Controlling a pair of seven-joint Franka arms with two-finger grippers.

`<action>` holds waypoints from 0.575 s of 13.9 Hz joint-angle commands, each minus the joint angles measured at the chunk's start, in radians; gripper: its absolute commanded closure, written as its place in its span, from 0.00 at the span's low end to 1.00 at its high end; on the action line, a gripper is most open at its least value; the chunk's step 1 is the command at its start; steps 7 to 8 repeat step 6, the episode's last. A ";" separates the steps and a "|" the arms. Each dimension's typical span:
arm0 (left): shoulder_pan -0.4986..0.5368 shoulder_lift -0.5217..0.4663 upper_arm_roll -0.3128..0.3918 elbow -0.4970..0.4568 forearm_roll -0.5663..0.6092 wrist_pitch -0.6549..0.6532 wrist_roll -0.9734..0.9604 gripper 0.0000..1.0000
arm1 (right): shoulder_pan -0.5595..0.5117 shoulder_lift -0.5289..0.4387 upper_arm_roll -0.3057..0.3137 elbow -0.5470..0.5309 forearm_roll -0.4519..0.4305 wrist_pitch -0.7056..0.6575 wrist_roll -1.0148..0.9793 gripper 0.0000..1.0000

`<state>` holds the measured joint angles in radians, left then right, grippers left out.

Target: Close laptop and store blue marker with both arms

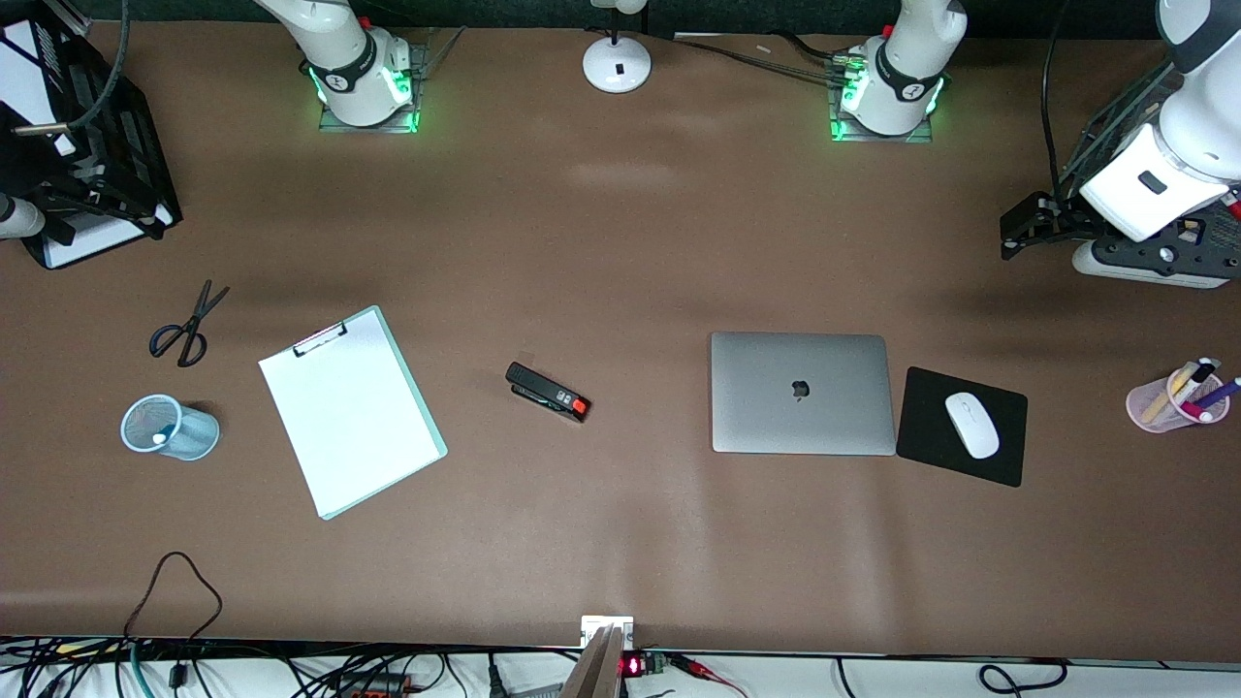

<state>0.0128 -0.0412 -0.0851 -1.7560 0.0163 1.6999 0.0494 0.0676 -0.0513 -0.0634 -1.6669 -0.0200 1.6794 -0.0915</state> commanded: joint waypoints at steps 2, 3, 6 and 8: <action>-0.005 0.014 0.001 0.030 0.001 -0.025 0.006 0.00 | -0.002 0.022 0.008 0.030 -0.006 -0.017 -0.010 0.00; -0.005 0.014 0.001 0.030 0.001 -0.025 0.006 0.00 | 0.000 0.022 0.013 0.030 -0.006 -0.017 -0.008 0.00; -0.005 0.014 0.001 0.030 0.001 -0.026 0.006 0.00 | 0.003 0.021 0.017 0.030 -0.008 -0.021 -0.005 0.00; -0.005 0.014 0.001 0.030 0.001 -0.026 0.006 0.00 | 0.003 0.021 0.017 0.030 -0.008 -0.021 -0.005 0.00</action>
